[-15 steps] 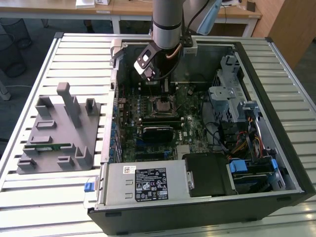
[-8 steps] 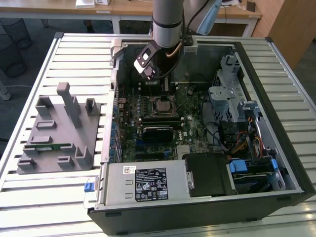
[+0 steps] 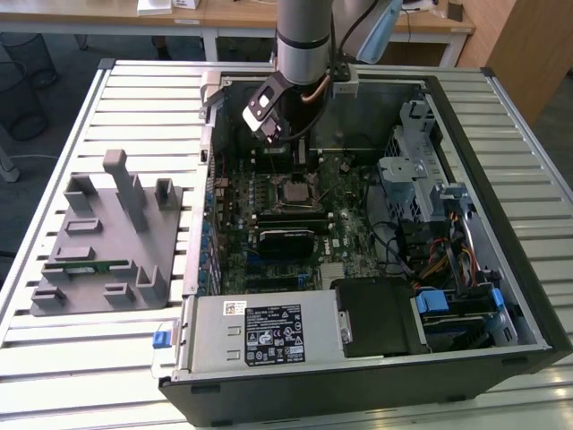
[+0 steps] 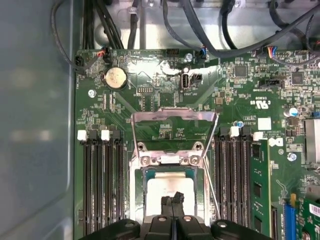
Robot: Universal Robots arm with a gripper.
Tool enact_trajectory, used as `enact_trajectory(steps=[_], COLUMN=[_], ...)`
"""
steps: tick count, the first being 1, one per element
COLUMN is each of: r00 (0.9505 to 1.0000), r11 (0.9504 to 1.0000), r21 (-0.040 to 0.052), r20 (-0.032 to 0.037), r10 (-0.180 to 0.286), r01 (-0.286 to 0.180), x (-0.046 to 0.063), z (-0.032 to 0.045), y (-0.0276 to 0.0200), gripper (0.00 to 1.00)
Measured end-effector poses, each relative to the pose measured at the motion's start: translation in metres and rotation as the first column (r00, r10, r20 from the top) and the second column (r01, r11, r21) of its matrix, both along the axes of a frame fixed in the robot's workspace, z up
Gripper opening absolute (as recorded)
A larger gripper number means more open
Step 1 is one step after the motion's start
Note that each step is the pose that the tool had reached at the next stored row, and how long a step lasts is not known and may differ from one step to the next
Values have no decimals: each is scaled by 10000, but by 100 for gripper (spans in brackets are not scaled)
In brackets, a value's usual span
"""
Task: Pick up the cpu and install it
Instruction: 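Close the cpu cover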
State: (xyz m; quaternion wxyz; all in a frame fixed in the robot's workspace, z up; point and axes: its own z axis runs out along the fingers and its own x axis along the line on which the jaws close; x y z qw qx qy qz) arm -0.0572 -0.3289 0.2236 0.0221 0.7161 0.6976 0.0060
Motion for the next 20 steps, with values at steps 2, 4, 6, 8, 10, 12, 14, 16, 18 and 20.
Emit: enact_trajectory(steps=[2, 4, 6, 8, 10, 12, 14, 16, 18, 20], r00=[10000, 10000, 10000, 10000, 10000, 10000, 10000, 10000, 10000, 10000], r11=[10000, 10000, 10000, 10000, 10000, 10000, 10000, 10000, 10000, 10000], r21=[4, 1, 3, 3, 2, 3, 2, -1, -17, -25], r20=[2, 1, 1, 2, 1, 1, 1, 1, 1, 1], r10=[0, 0, 0, 0, 0, 1, 2, 1, 1, 1], r01=[0, 0, 0, 0, 0, -1, -2, -1, -1, -1], x=[0, 0, 0, 0, 0, 0, 1, 0, 1, 1], z=[51, 120, 196, 281, 352, 371, 371, 371, 371, 371], y=[1, 0, 0, 0, 0, 0, -11, -43, -73, -92], gripper=[11, 11, 11, 11, 11, 11, 11, 11, 11, 11])
